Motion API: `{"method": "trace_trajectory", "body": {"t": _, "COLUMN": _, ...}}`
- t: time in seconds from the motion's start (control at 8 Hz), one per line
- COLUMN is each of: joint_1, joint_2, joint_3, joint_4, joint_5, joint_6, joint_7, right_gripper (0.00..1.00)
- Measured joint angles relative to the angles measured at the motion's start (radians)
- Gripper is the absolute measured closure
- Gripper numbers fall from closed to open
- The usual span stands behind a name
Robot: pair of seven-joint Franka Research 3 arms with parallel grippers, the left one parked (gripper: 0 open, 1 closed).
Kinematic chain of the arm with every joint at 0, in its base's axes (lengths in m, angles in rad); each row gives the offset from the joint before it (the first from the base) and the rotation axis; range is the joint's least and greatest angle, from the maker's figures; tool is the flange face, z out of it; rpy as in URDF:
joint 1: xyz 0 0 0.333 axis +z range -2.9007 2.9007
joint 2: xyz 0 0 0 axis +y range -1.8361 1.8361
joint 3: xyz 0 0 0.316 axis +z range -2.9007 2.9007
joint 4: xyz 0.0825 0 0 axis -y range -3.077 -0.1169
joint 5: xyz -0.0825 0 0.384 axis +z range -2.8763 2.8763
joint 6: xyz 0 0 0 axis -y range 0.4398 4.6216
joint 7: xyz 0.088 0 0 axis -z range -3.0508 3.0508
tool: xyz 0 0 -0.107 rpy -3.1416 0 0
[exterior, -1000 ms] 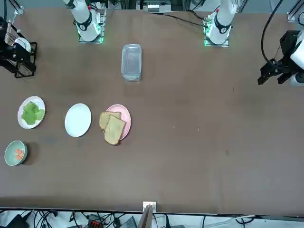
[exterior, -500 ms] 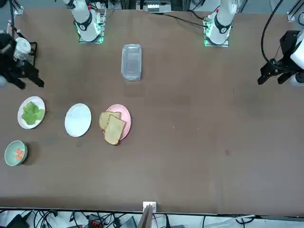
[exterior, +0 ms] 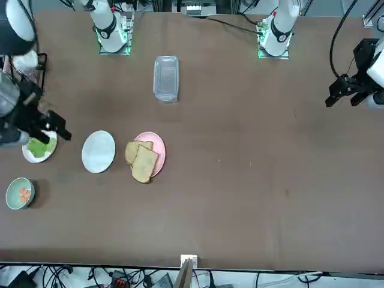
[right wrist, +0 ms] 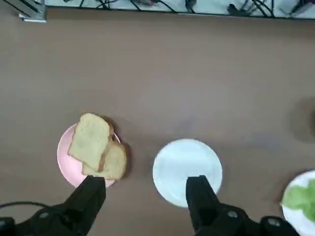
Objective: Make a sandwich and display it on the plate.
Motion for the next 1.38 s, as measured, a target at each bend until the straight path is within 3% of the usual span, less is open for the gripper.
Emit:
{"method": "trace_trajectory", "body": {"t": 0.5, "joint_1": 0.033, "joint_2": 0.12, "joint_3": 0.002, "joint_4": 0.086, "joint_5": 0.017, "joint_6": 0.007, "joint_7": -0.04, "right_gripper": 0.0}}
{"method": "trace_trajectory", "body": {"t": 1.0, "joint_1": 0.027, "joint_2": 0.191, "joint_3": -0.008, "joint_4": 0.127, "joint_5": 0.215, "joint_6": 0.011, "joint_7": -0.283, "right_gripper": 0.0}}
{"method": "trace_trajectory", "body": {"t": 1.38, "joint_1": 0.037, "joint_2": 0.299, "joint_3": 0.005, "joint_4": 0.219, "joint_5": 0.236, "joint_6": 0.013, "joint_7": -0.359, "right_gripper": 0.0}}
